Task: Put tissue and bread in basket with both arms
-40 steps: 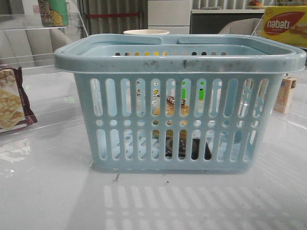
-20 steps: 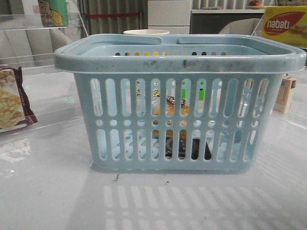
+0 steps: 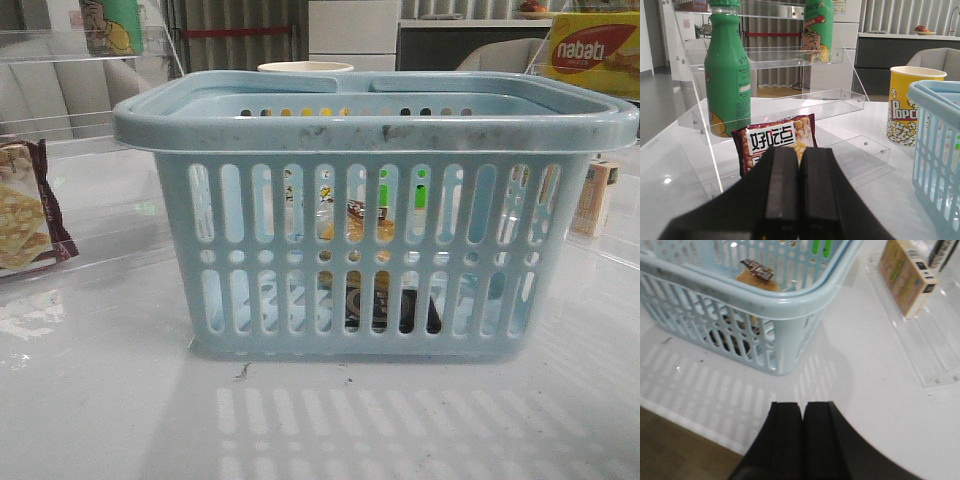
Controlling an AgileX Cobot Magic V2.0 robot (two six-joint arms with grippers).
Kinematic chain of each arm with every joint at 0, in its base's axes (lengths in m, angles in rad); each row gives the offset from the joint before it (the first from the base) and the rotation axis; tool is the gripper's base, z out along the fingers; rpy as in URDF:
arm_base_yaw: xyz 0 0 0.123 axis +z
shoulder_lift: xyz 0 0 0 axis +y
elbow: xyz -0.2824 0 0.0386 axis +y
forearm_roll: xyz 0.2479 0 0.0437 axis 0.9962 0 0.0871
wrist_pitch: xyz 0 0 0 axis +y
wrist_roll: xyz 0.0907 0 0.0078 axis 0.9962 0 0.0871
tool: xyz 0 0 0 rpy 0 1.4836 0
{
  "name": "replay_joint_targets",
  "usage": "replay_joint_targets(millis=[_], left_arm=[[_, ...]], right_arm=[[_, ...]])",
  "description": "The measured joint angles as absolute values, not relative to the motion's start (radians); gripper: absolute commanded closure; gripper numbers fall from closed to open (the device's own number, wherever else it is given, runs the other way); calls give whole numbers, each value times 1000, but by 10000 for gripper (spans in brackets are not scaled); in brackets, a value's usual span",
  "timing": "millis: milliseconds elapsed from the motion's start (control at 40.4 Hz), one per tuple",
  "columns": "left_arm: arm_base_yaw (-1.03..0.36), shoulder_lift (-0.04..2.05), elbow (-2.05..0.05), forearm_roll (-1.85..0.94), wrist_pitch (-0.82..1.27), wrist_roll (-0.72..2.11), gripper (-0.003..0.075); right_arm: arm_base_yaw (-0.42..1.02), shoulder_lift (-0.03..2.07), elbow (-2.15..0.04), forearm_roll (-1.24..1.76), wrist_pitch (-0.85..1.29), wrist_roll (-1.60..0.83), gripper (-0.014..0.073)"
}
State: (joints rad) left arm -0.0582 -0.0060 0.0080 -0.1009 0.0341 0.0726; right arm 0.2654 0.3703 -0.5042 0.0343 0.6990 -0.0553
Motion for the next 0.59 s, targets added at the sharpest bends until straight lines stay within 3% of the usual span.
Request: replay_joint_targets(millis=[347, 595], left_arm=[[-58, -6, 8, -101, 34, 73, 629], [-58, -6, 8, -101, 34, 73, 629]], right_arm=[[27, 61, -157, 0, 353, -55, 537], [8, -10, 16, 0, 218, -55, 537]])
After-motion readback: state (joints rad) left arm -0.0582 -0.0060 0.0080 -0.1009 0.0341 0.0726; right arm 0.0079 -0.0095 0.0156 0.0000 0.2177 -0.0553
